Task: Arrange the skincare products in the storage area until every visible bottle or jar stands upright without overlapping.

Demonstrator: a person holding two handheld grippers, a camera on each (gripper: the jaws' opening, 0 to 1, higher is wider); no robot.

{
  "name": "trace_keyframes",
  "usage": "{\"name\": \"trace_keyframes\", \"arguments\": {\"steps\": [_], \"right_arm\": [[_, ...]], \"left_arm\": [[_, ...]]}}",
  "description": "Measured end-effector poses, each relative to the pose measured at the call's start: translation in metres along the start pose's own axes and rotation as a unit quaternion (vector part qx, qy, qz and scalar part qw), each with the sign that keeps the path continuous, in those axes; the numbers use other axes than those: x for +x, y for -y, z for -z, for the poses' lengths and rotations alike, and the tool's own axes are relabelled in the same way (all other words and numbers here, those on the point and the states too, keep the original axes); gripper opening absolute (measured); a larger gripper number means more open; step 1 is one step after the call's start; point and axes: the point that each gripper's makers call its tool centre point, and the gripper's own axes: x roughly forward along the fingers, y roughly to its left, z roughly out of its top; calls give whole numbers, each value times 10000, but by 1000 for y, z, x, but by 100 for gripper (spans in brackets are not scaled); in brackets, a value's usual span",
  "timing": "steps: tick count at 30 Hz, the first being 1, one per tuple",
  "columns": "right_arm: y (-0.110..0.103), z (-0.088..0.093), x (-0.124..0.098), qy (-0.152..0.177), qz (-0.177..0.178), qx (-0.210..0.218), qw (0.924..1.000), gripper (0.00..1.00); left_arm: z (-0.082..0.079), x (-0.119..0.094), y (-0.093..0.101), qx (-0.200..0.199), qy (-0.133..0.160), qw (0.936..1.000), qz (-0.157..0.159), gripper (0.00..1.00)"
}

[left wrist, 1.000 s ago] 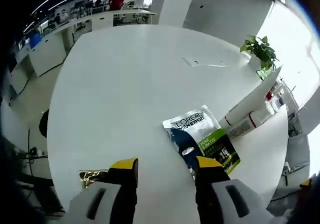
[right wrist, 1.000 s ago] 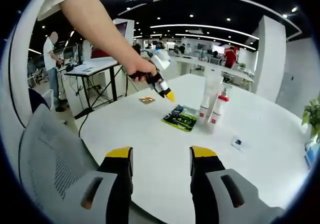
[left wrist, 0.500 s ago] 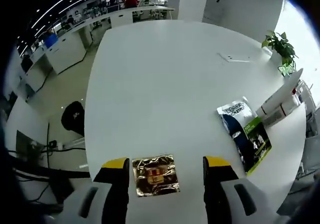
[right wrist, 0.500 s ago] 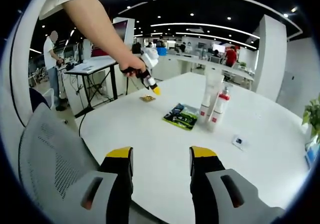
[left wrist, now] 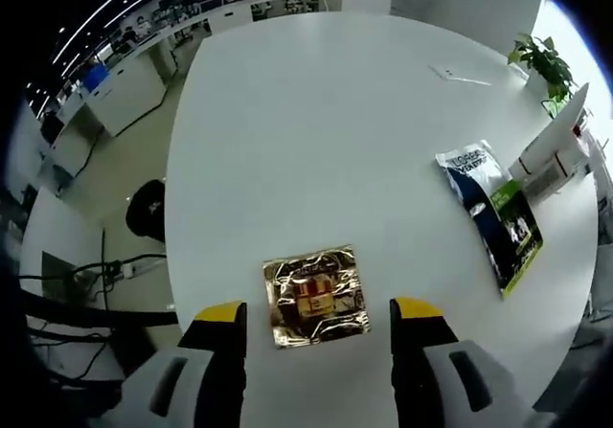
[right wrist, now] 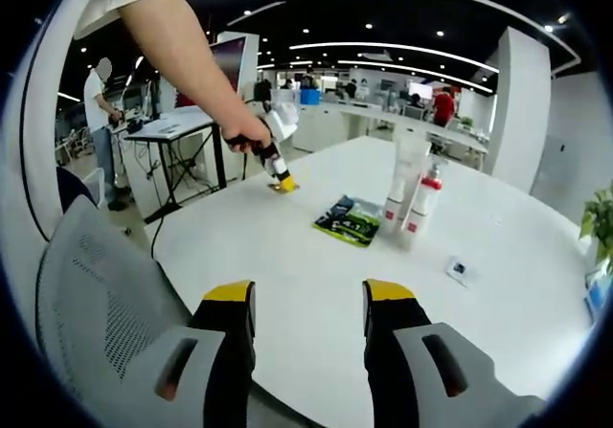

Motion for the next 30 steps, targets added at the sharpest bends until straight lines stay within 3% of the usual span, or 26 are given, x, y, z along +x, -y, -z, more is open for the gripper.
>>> {"name": "trace_keyframes", "arguments": {"steps": [16,21,30], "right_arm": [[-1,1,1,-42,-10,-13,10000,41],[-1,2,1,-62,-28,-31,10000,40],[0,2,1,-76,-11,-41,10000,40]], "left_arm": [[-1,5,1,71,-20,9999,110,57],[-4,5,4,220,45,9996,193,42],[-4,2,6,276,44,9995,177,41]]}}
